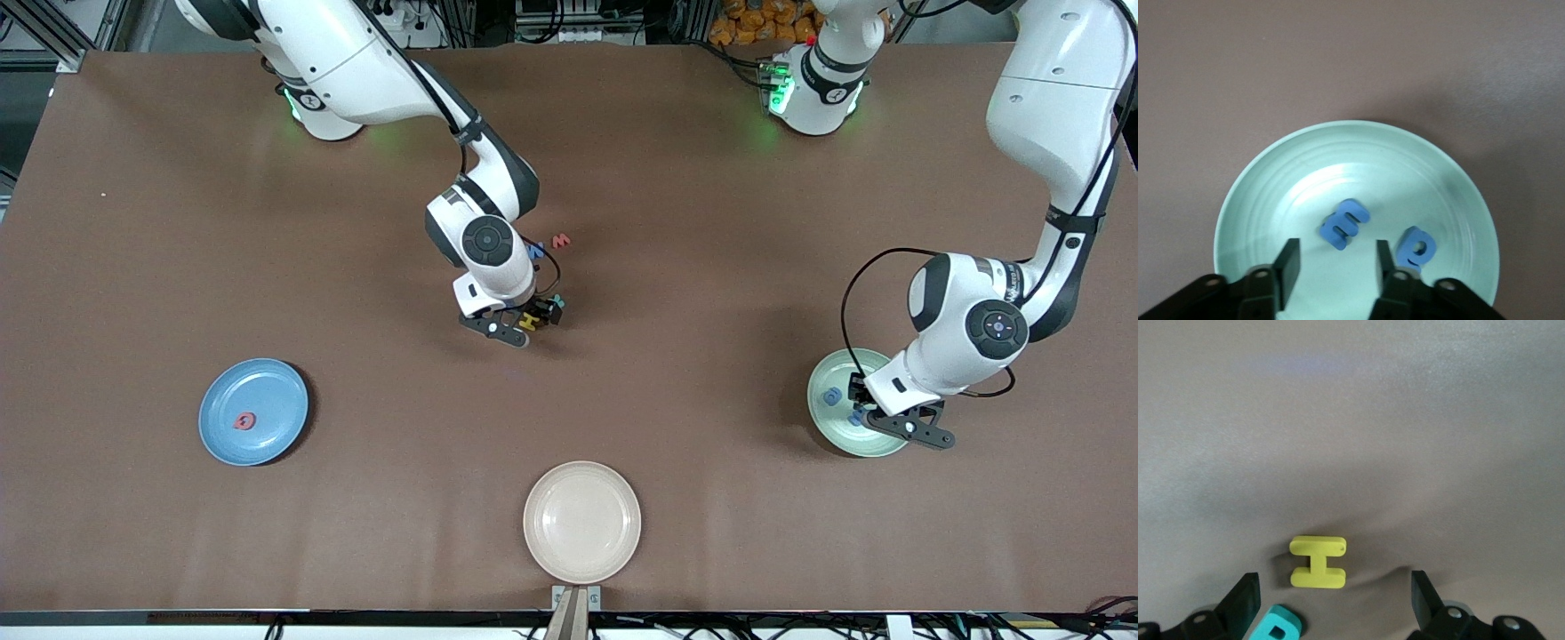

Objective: Sort uppercase to blue plate, lowercase to green plate
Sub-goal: 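Lower the right gripper to the yellow H while the left gripper lowers E, then grasp the yellow H with the right gripper while the left gripper releases E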

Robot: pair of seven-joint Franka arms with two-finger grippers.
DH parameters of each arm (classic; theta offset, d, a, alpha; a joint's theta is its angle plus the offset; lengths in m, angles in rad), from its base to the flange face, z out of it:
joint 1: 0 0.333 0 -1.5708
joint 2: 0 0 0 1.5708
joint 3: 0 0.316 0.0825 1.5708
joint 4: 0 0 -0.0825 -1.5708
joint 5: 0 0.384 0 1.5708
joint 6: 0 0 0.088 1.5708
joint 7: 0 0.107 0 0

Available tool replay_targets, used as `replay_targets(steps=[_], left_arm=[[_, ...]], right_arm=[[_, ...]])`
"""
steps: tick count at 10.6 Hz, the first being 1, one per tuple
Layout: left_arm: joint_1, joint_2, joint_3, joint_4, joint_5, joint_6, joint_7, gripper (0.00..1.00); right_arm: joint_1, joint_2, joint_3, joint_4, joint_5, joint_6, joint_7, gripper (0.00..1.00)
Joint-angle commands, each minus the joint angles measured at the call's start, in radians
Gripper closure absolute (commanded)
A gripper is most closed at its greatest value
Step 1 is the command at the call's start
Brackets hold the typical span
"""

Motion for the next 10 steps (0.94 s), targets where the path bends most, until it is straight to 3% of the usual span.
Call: replay_targets(steps=[1,8,9,10], left_arm=[[0.002,-0.002,-0.012,0.018,-0.021,-0.007,0.011,0.00],[-0.037,-0.034,-0.106,0.023,-0.021,-0.079,-0.159,0.00],[-0.040,-0.038,-0.129,0.032,-0.019,-0.110,-0.214,0.00],[-0.046,-0.041,-0.158,0.044,-0.019,-0.139,-0.257,0.00]], right_arm=[[0.008,0.027,-0.005,0.035,-0.013,-0.005,0.007,0.00],[0.008,0.058,-0.009,0.078,-0.015,-0.034,0.018,0.00],[0.011,0.058,-0.015,0.078,-0.015,-0.038,0.020,0.11],[0.011,0.057,-0.015,0.078,-0.028,-0.038,0.020,0.57]])
